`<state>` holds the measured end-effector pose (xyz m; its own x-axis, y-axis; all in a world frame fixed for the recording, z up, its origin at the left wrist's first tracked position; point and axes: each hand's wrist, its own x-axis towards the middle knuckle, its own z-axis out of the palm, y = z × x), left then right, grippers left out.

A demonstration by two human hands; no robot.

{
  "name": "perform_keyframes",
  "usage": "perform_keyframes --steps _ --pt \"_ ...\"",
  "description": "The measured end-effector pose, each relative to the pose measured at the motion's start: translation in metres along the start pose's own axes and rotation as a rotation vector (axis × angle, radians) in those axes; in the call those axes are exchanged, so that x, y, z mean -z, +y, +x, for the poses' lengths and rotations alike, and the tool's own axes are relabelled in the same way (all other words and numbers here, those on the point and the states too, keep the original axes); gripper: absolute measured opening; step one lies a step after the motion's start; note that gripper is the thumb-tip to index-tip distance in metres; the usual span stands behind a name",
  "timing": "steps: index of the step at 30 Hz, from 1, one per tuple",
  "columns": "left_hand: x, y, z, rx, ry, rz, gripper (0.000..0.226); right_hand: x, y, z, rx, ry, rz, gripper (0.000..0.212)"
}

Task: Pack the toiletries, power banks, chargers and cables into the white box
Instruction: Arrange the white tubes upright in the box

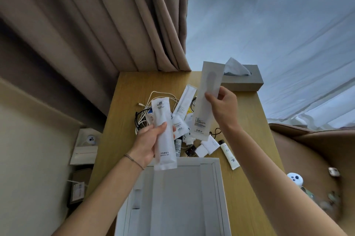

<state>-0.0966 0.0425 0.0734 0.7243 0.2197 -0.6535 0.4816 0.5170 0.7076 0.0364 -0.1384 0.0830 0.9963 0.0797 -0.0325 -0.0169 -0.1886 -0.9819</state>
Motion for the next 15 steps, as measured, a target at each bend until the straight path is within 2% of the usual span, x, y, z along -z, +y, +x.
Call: perform_keyframes --steps 3,9,15 --pt "0.009 -0.006 -0.016 -0.051 -0.018 0.080 0.026 0.002 -0.010 -0.032 -0.028 -0.001 0.046 0.008" --pt "0.039 -0.022 -0.039 -0.104 0.013 0.161 0.020 -0.007 -0.008 -0.094 -0.105 -0.069 0.082 0.027" --pt "0.072 -0.041 -0.058 -0.111 0.020 0.201 0.015 -0.019 0.022 -0.149 -0.229 -0.177 -0.041 0.031"
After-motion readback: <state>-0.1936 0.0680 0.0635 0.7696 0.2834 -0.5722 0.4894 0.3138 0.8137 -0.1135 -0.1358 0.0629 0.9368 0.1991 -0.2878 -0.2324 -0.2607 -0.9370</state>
